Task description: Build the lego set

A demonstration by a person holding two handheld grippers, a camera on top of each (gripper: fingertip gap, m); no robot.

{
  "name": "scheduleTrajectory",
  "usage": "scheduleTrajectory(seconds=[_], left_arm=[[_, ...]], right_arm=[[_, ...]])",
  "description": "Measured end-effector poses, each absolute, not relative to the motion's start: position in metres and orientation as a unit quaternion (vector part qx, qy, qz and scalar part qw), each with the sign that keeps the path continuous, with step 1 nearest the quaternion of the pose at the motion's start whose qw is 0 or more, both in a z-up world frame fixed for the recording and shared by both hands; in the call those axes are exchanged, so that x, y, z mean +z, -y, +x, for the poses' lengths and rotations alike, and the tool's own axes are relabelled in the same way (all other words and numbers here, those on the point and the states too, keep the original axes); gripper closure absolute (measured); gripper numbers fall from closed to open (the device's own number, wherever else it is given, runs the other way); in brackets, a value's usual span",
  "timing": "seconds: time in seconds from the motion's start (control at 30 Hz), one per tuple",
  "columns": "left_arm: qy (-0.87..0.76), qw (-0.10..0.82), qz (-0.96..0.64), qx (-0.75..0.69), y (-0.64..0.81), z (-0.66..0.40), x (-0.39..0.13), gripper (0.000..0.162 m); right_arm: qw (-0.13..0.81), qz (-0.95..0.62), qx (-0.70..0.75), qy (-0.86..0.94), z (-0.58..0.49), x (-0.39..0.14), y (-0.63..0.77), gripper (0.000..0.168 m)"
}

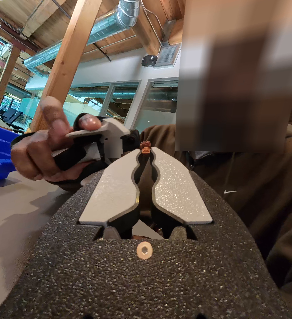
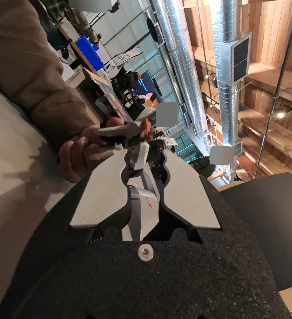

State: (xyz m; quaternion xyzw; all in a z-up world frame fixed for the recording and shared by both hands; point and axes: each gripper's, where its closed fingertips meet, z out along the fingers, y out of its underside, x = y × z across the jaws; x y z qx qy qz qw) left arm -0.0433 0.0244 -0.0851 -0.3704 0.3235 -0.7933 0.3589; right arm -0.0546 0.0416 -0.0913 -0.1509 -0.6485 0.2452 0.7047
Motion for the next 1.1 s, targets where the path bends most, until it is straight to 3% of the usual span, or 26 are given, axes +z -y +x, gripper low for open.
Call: scheduleTrajectory(seconds=[0.3, 1.1], left_arm=[[-0.342, 0.349, -0.352, -0.798, -0.021, -0.038, -0.089, 0.154], [-0.364, 0.367, -0.33, -0.79, -0.009, -0.032, -0.088, 0.154]], right_arm=[[0.712, -0.134, 0.262, 0.638, -0.048, -0.084, -0.021, 0.155], [0.703, -0.133, 0.268, 0.645, -0.046, -0.085, -0.012, 0.157]])
